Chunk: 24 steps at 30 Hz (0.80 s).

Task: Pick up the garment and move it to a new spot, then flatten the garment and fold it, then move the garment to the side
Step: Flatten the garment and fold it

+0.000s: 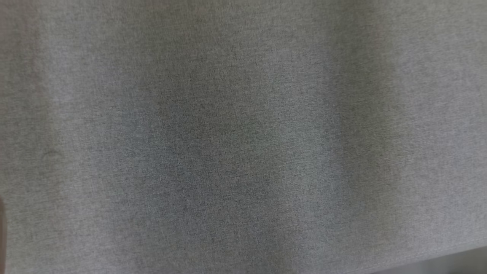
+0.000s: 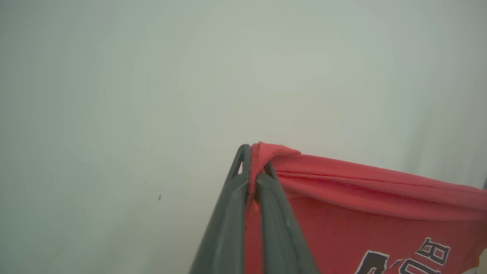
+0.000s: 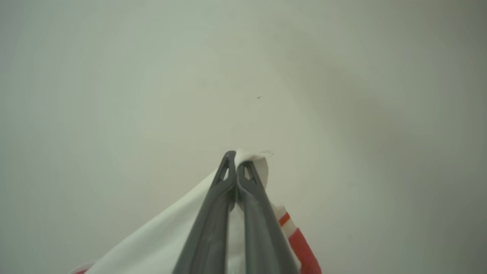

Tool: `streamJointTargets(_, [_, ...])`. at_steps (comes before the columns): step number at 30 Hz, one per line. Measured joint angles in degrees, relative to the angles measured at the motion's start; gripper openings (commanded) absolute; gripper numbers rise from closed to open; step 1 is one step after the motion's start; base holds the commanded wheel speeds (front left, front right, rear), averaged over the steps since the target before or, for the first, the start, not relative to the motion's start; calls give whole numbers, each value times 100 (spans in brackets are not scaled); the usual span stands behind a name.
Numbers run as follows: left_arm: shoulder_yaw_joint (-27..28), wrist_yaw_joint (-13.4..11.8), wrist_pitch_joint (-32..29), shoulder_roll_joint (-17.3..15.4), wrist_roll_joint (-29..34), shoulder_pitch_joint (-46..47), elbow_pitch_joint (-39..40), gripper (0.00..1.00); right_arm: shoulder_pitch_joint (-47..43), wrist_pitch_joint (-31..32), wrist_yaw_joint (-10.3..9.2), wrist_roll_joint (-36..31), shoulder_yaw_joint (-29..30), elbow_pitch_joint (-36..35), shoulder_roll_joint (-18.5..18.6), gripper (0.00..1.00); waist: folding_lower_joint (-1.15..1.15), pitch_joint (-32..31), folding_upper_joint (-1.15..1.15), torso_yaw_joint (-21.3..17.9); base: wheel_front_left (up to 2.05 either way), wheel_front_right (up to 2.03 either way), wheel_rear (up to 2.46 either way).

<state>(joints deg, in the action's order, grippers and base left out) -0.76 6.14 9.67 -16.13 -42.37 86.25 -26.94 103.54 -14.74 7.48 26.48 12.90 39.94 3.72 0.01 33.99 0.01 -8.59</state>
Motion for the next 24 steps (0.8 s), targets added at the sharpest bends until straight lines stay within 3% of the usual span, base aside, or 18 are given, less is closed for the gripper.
streamJointTargets(9, [-305, 127, 345, -87, -55, -465, -383, 0, -864, -18, 9, -147, -671, 23, 282, 0, 1, 367, 0, 25, 0, 0, 0])
streamJointTargets(15, [-778, 136, 386, -145, -525, -1219, -290, 0, -1883, -23, 8, 450, -1454, -177, 494, 0, 0, 287, 0, 62, 0, 0, 0])
streamJointTargets(20, [-1159, 135, 254, -313, -1091, -2113, 35, 0, -2944, 264, 8, 1117, -2218, -813, 927, 0, -1, 25, 0, 107, 0, 0, 0])
streamJointTargets(24, [-1352, 135, 177, -380, -1388, -2722, 248, 0, -3643, 570, 9, 1425, -2475, -1303, 1294, 0, -1, -195, -1, 141, 0, 0, 0])
